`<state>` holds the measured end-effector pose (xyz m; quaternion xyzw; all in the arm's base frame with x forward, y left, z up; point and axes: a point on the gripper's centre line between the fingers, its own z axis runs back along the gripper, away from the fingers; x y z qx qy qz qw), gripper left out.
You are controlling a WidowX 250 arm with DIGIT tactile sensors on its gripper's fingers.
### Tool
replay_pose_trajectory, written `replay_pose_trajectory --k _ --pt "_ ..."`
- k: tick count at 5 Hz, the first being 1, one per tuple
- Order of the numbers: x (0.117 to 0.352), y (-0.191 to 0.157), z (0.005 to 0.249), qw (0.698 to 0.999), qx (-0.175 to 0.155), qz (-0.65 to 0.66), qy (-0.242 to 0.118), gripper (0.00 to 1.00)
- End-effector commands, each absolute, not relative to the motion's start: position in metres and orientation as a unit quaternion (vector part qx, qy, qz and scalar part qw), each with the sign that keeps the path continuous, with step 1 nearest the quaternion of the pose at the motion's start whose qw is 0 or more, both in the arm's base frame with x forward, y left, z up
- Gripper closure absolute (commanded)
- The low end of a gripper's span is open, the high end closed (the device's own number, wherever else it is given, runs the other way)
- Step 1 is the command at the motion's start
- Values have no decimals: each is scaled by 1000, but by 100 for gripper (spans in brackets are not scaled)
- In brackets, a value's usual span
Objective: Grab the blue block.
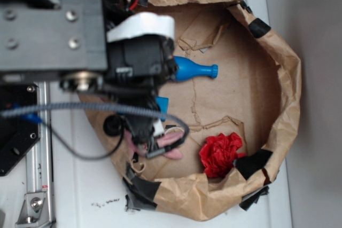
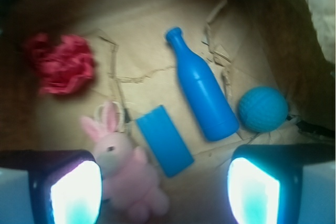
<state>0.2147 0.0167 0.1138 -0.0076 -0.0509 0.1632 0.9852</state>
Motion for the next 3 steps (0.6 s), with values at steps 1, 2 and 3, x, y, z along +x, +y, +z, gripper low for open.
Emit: replay_pose_trajectory --k 1,2,3 --pt "230 13 63 991 32 129 -35 0" --pt "227 7 43 995 39 95 -20 0" --pt "223 3 26 997 27 67 -1 0"
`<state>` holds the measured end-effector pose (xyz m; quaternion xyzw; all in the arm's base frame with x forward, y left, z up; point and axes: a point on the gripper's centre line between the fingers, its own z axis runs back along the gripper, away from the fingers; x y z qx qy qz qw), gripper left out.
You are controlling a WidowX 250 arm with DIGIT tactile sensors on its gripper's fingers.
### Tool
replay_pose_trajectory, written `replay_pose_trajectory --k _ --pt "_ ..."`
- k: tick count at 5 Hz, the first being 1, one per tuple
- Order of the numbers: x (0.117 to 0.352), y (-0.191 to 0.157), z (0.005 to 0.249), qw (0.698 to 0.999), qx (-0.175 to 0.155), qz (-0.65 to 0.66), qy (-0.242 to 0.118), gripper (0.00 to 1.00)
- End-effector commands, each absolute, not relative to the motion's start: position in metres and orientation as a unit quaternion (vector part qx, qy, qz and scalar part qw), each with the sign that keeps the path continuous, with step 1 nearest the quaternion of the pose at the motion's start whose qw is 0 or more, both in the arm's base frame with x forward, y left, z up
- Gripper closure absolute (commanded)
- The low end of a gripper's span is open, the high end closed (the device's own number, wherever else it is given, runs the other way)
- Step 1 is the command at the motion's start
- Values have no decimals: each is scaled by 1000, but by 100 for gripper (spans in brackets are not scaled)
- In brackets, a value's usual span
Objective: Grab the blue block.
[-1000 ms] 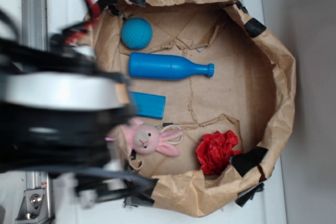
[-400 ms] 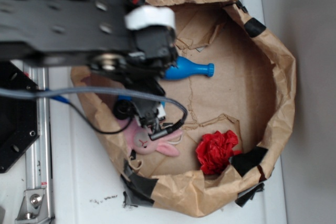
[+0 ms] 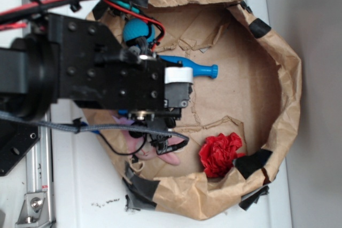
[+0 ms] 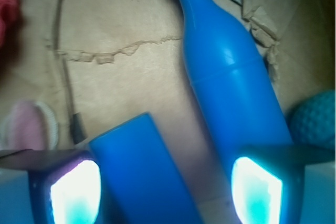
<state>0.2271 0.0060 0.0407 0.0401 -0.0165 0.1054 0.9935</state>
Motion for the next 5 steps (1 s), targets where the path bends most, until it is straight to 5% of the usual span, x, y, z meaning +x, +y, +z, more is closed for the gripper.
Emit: replay_pose_trajectory --k 1,2,3,4,5 --pt "218 -9 7 999 13 33 29 0" --pt "202 -17 -13 996 -48 -9 71 0" --pt "191 -20 -4 995 -74 -26 65 0" --pt "189 -17 2 996 -61 -27 61 0" --pt "186 -11 8 998 -34 -24 54 100"
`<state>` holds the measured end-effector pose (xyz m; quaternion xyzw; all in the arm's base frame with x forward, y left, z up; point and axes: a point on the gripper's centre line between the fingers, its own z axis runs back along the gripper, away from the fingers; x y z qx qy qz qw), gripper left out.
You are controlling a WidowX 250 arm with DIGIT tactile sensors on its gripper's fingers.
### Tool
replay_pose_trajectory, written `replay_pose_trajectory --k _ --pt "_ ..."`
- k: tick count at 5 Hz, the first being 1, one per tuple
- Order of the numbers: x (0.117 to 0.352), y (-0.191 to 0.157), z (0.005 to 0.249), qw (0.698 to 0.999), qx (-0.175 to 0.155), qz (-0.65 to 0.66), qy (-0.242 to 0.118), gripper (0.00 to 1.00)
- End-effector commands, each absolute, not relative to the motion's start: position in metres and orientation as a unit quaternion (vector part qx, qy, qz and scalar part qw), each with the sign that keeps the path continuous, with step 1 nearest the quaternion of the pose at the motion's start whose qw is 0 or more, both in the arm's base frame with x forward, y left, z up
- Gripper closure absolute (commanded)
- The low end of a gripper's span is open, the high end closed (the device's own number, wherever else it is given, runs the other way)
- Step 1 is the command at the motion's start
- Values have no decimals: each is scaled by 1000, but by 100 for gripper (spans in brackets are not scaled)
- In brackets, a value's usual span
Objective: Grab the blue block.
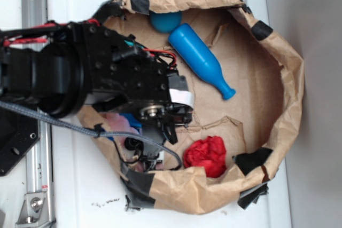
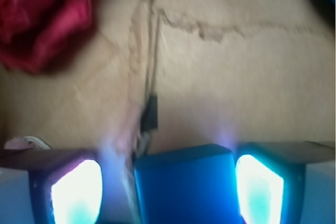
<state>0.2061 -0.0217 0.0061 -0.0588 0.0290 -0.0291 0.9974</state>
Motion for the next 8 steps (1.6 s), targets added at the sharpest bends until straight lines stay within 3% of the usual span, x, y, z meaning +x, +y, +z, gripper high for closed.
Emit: replay_pose_trajectory --k 1,4,5,6,7,8 --pt "191 -2 20 999 -10 -15 50 100" --pt "248 25 92 999 28 21 -3 100" --pt "257 26 112 999 33 26 -25 100" --pt "273 27 139 999 17 6 -36 100" --pt "279 15 165 999 26 -22 -28 100" --pt "274 15 173 999 8 -34 -12 100"
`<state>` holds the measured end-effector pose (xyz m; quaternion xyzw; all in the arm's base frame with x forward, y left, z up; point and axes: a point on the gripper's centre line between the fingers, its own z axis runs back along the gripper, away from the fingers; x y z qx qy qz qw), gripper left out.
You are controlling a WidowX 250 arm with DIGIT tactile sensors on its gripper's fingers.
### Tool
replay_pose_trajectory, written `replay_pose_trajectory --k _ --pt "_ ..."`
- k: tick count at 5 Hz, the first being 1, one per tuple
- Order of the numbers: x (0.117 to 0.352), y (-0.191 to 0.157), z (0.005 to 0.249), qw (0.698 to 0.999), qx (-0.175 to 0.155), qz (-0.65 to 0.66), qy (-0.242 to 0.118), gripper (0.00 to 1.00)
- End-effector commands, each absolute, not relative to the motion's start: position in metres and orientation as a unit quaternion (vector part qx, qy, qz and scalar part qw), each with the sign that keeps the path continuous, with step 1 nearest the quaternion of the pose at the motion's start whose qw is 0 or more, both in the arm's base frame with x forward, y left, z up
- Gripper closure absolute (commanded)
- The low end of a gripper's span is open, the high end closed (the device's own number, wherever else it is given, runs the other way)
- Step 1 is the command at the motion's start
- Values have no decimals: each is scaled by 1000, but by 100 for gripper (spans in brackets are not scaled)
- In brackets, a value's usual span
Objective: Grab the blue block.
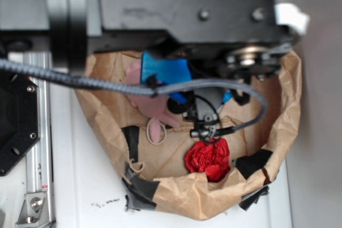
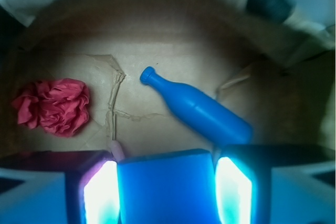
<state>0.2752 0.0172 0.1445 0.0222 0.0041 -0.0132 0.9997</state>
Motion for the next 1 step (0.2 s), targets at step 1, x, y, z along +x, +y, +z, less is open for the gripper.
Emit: replay_pose_trajectory --k 1 --pt "272 13 176 999 15 -30 -22 100"
